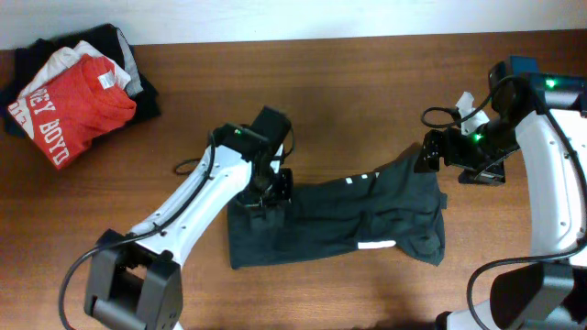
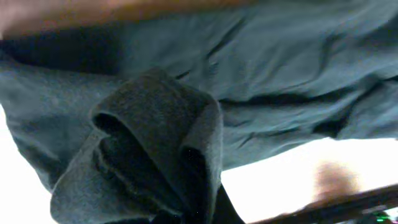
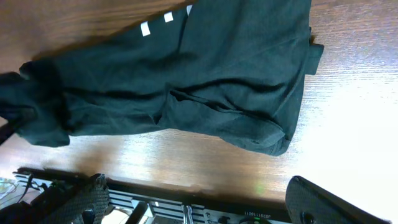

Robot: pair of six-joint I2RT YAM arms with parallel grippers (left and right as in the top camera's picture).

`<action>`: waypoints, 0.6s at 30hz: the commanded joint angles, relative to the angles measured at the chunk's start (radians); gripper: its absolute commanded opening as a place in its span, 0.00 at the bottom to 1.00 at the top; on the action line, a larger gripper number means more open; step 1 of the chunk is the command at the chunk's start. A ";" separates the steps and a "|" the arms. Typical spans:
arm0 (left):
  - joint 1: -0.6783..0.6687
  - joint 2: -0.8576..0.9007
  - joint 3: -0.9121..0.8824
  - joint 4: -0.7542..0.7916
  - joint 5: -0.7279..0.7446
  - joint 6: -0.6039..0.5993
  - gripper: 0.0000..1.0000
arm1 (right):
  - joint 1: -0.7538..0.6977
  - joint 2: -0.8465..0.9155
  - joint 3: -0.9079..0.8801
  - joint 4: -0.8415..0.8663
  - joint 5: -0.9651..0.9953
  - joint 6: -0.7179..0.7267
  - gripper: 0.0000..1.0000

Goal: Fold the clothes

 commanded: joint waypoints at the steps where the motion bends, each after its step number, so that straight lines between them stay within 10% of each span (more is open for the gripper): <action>1: -0.034 0.010 0.029 0.030 0.022 -0.010 0.00 | 0.009 -0.014 0.011 0.003 0.009 -0.010 0.94; 7: -0.099 0.103 0.026 0.114 0.030 -0.036 0.01 | 0.009 -0.014 -0.013 0.007 0.009 -0.010 0.94; 8: -0.111 0.115 0.026 0.137 0.029 -0.035 0.38 | 0.009 -0.014 -0.034 0.019 0.009 -0.010 0.95; 9: -0.115 0.116 0.026 0.140 0.029 -0.035 0.99 | 0.009 -0.014 -0.051 0.026 0.009 -0.010 0.95; 18: 0.019 0.037 0.253 -0.242 -0.171 -0.013 0.99 | 0.009 -0.014 -0.081 0.047 0.004 -0.009 0.94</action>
